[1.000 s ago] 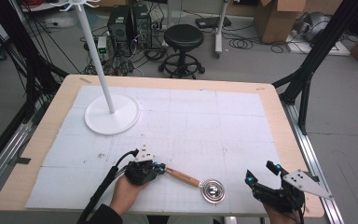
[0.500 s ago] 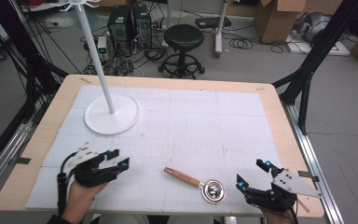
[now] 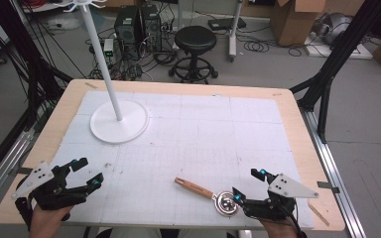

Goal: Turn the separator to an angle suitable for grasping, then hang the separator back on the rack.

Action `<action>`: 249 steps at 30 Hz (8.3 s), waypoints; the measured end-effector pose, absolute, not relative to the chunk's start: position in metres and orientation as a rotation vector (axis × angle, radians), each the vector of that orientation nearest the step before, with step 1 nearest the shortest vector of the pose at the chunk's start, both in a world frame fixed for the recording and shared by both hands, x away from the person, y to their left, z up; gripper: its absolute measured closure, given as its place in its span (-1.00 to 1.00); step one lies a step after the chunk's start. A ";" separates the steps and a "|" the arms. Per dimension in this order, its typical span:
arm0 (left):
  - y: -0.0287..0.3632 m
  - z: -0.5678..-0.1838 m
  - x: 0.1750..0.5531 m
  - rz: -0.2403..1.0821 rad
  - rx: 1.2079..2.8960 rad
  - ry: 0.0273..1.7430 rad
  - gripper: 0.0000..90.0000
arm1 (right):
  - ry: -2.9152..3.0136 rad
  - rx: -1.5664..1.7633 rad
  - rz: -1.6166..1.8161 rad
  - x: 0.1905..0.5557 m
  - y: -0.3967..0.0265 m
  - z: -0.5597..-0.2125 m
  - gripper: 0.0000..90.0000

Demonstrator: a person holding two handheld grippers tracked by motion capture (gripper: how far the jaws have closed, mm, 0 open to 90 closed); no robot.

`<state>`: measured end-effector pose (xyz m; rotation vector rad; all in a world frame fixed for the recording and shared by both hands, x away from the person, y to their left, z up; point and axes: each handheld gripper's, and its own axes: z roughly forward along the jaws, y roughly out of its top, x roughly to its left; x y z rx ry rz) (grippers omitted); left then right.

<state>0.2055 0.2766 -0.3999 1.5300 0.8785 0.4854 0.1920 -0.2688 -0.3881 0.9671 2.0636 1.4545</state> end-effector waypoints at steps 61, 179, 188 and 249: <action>0.284 -0.405 0.207 0.466 1.510 0.910 -0.56 | 2.724 0.704 1.066 0.265 -0.141 -0.431 -0.02; 0.148 -0.376 0.230 -0.049 1.570 0.402 0.53 | 2.226 0.523 2.211 0.246 -0.102 -0.329 -0.28; 0.147 -0.376 0.229 0.089 1.672 0.535 0.52 | 2.149 0.570 1.891 0.230 -0.109 -0.310 -0.26; 0.163 -0.360 0.226 -0.083 1.570 0.289 0.03 | 2.317 0.346 2.085 0.234 -0.111 -0.305 0.59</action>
